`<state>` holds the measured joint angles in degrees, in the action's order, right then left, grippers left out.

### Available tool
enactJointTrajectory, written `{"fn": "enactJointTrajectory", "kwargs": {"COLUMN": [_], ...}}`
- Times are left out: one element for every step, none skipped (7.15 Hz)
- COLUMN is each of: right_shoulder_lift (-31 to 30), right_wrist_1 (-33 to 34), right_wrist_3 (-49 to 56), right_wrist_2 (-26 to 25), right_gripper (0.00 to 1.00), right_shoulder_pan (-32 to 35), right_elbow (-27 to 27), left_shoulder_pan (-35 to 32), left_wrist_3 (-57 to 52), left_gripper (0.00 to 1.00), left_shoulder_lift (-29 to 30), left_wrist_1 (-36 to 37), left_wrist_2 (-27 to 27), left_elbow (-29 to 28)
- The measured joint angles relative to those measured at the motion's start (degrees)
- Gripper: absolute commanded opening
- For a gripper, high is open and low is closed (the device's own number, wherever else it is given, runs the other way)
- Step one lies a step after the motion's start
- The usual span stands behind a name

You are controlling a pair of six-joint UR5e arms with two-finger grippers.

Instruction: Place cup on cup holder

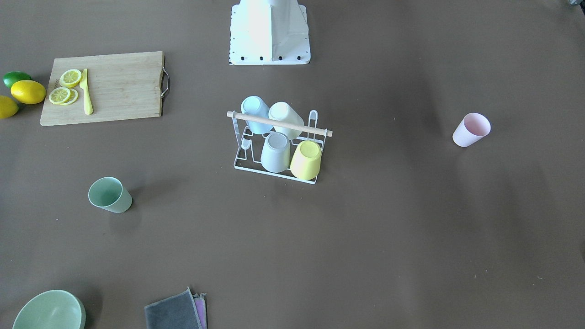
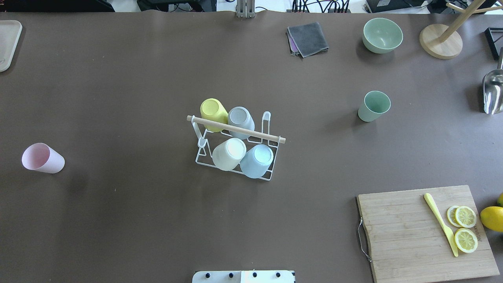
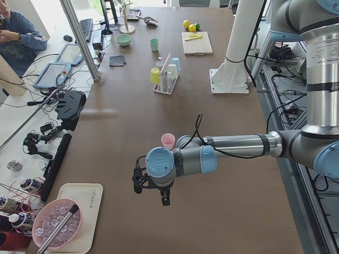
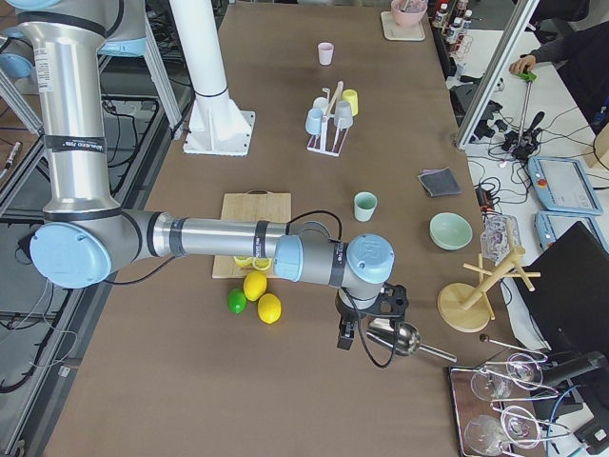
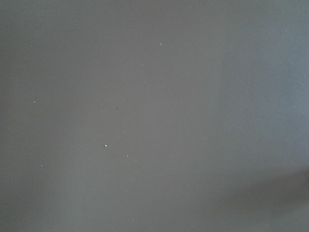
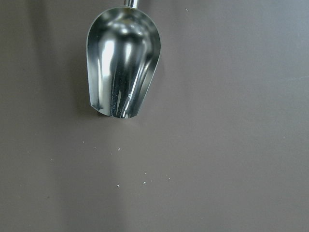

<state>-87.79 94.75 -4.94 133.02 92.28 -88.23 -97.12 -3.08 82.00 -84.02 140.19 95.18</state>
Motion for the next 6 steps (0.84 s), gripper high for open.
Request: {"fn": "enactJointTrajectory", "kwargs": {"right_shoulder_lift": [0.0, 0.0, 0.0, 0.0, 0.0, 0.1], "right_wrist_1": [0.0, 0.0, 0.0, 0.0, 0.0, 0.0], "right_wrist_3": [-0.1, -0.1, -0.2, -0.2, -0.2, -0.3], "right_wrist_2": [0.0, 0.0, 0.0, 0.0, 0.0, 0.0], "right_gripper": [1.00, 1.00, 1.00, 1.00, 1.00, 1.00], "right_shoulder_pan": [0.0, 0.0, 0.0, 0.0, 0.0, 0.0], "right_elbow": [0.0, 0.0, -0.1, -0.2, -0.4, -0.5], "left_shoulder_pan": [0.0, 0.0, 0.0, 0.0, 0.0, 0.0], "left_wrist_3": [0.0, 0.0, 0.0, 0.0, 0.0, 0.0], "left_gripper": [0.99, 0.99, 0.99, 0.99, 0.99, 0.99], "left_shoulder_lift": [0.0, 0.0, 0.0, 0.0, 0.0, 0.0], "left_wrist_1": [0.0, 0.0, 0.0, 0.0, 0.0, 0.0], "left_wrist_2": [0.0, 0.0, 0.0, 0.0, 0.0, 0.0], "left_elbow": [0.0, 0.0, 0.0, 0.0, 0.0, 0.0]}}
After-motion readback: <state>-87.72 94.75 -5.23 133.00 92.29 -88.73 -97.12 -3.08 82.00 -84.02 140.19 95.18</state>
